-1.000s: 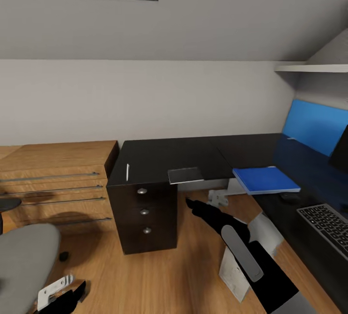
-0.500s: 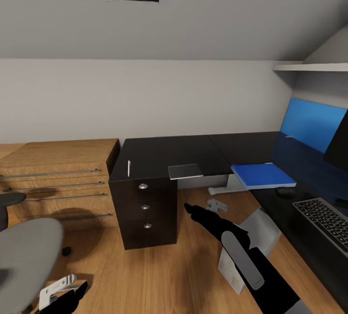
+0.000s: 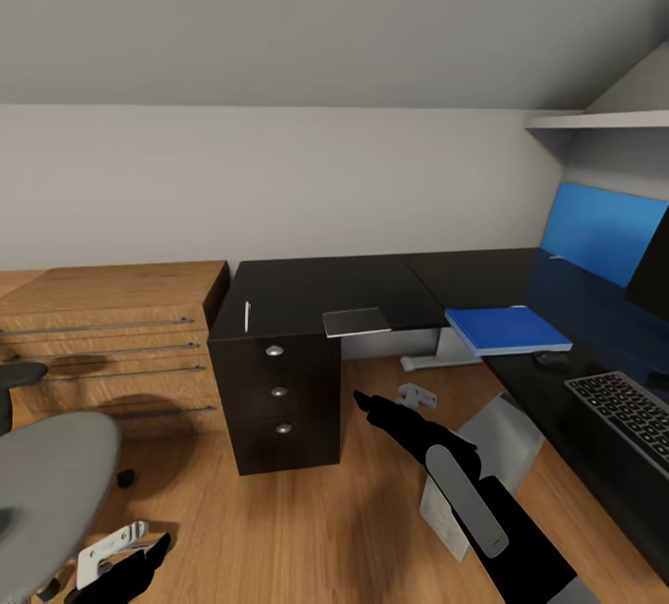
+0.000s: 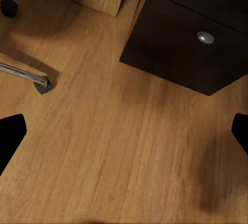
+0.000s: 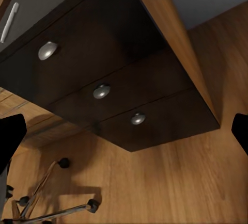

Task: In the bedroom, organize the workspace by keeping the computer under the desk, ensuring the monitor is on the desk, placing the keyboard on the desk next to the monitor, placing the mouse on the desk next to the keyboard, moving the folder from the swivel chair onto the desk next to the mouse, stacking the notebook on top of the folder with the pen on top of the notebook, and positioning the swivel chair next to the desk.

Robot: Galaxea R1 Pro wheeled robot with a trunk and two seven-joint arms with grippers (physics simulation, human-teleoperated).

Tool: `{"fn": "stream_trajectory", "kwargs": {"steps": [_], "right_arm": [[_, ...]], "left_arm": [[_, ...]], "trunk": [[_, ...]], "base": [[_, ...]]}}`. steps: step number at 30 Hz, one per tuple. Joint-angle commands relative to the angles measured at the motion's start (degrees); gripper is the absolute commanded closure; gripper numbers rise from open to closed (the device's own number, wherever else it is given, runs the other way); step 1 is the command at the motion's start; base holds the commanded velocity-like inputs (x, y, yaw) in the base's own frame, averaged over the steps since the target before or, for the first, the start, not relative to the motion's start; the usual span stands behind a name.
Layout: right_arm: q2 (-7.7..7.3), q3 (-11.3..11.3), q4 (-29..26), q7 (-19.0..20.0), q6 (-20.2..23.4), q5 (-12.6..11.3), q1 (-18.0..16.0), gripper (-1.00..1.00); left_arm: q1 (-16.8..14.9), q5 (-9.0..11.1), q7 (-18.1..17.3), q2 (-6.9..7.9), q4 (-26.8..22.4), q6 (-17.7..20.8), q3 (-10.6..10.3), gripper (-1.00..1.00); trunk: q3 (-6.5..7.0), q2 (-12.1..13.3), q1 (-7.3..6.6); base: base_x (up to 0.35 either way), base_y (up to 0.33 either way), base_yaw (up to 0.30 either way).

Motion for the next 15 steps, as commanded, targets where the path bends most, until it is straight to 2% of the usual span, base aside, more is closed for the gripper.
{"fn": "stream_trajectory", "kwargs": {"steps": [1, 4, 6, 8, 9, 12, 13, 15], "right_arm": [[-0.05, 0.14, -0.01, -0.46, 0.01, -0.54, -0.06, -1.0], [0.03, 0.16, 0.19, -0.44, 0.0, -0.56, -0.06, -1.0], [0.15, 0.22, 0.82, -0.38, -0.07, -0.45, -0.06, -1.0], [0.2, 0.25, 1.07, -0.35, -0.2, -0.32, -0.06, -1.0], [0.29, 0.33, 1.25, -0.33, -0.41, -0.19, -0.06, -1.0], [0.43, 0.53, 1.59, -0.31, -0.87, -0.06, -0.06, -1.0], [0.59, 0.64, 2.07, -0.33, -1.27, -0.01, -0.06, -1.0], [0.97, 0.68, 2.78, -0.35, -1.78, 0.02, -0.06, -1.0]], "left_arm": [[0.01, 0.5, 1.11, -0.02, -1.0, 0.35, -0.12, -1.0], [0.01, 0.48, 4.26, -0.56, -2.56, 0.9, -0.26, -1.0], [0.07, 0.44, 10.02, -2.66, -4.81, 3.0, -0.47, -1.0], [0.06, 0.38, 12.75, -4.03, -5.62, 4.66, -0.56, -1.0], [-0.24, 0.35, 15.25, -5.35, -6.14, 6.75, -0.64, -1.0], [-1.9, 0.29, 18.62, -7.04, -6.59, 10.23, -0.74, -1.0], [-3.51, 0.29, 20.74, -8.05, -6.76, 12.58, -0.91, -1.0], [-5.08, 0.29, 22.85, -9.0, -6.87, 14.79, -1.19, -1.0]], "trunk": [[-0.23, -0.44, 0.23], [-0.77, -1.65, 0.88], [-1.13, -2.45, 1.32], [-1.49, -3.25, 1.76], [-1.67, -3.65, 1.98], [-2.21, -4.85, 2.64], [-2.39, -5.26, 2.86], [-2.75, -6.06, 3.3]], "base": [[0.0, 0.0, 0.0], [0.0, 0.0, 0.0], [0.0, 0.0, 0.0], [0.0, 0.0, 0.0], [0.0, 0.0, 0.0], [0.0, 0.0, 0.0], [0.0, 0.0, 0.0], [0.0, 0.0, 0.0]]}}
